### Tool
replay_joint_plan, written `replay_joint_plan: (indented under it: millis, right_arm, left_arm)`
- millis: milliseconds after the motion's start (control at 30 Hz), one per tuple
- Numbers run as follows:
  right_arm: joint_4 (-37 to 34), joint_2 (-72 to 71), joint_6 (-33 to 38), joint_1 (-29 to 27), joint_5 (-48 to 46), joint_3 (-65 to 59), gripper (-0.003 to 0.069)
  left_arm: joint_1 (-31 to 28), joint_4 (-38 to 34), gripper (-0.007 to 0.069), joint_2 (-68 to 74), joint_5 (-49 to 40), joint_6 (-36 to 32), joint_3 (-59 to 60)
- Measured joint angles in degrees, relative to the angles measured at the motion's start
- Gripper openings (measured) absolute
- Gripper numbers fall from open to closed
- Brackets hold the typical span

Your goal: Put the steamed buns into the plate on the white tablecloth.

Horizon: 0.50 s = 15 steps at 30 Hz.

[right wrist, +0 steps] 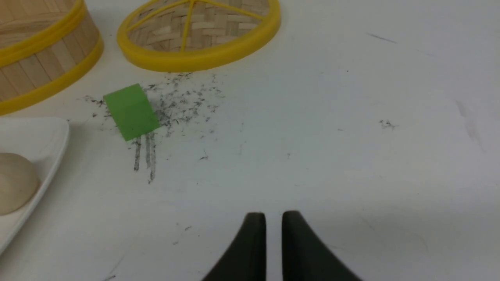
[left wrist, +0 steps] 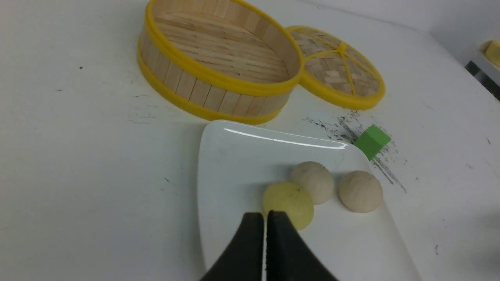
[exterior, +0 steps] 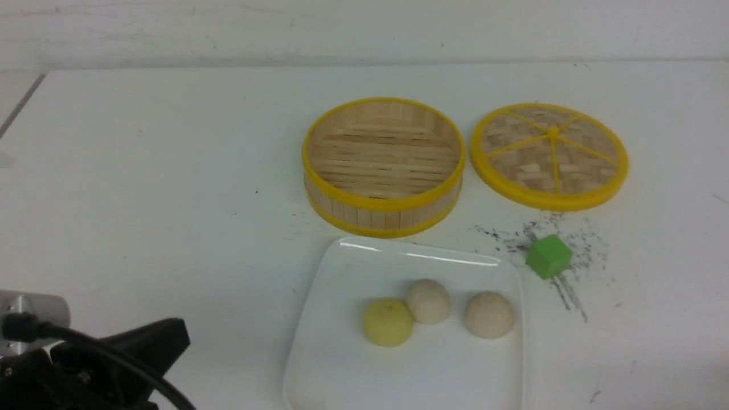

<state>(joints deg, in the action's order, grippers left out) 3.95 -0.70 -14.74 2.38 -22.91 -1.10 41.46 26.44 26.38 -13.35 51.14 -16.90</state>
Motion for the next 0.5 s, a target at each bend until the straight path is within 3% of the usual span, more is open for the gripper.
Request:
replay_joint_plan:
  millis: [200,300,433,500]
  right_arm:
    - [0.0,0.0,0.0,0.0,0.0,0.0,0.0097]
    - [0.0,0.0,0.0,-0.1,0.0,0.0,0.0100]
    - [0.0,0.0,0.0,-0.1,0.0,0.0,0.0104]
    - [0.0,0.0,0.0,-0.1,0.0,0.0,0.0108]
  left_arm:
    - [-0.4,-0.7,0.0048,-0.1,0.5,-2.5,0.4]
    - [-4.1,-5.9,0.0050,-1.2,0.8,-10.7,1.7]
    - [-12.5,-14.0,0.0052,-6.6,3.4,-28.4,5.2]
    - [-15.2,-15.5,0.0053,-8.7,4.3,-31.0,6.1]
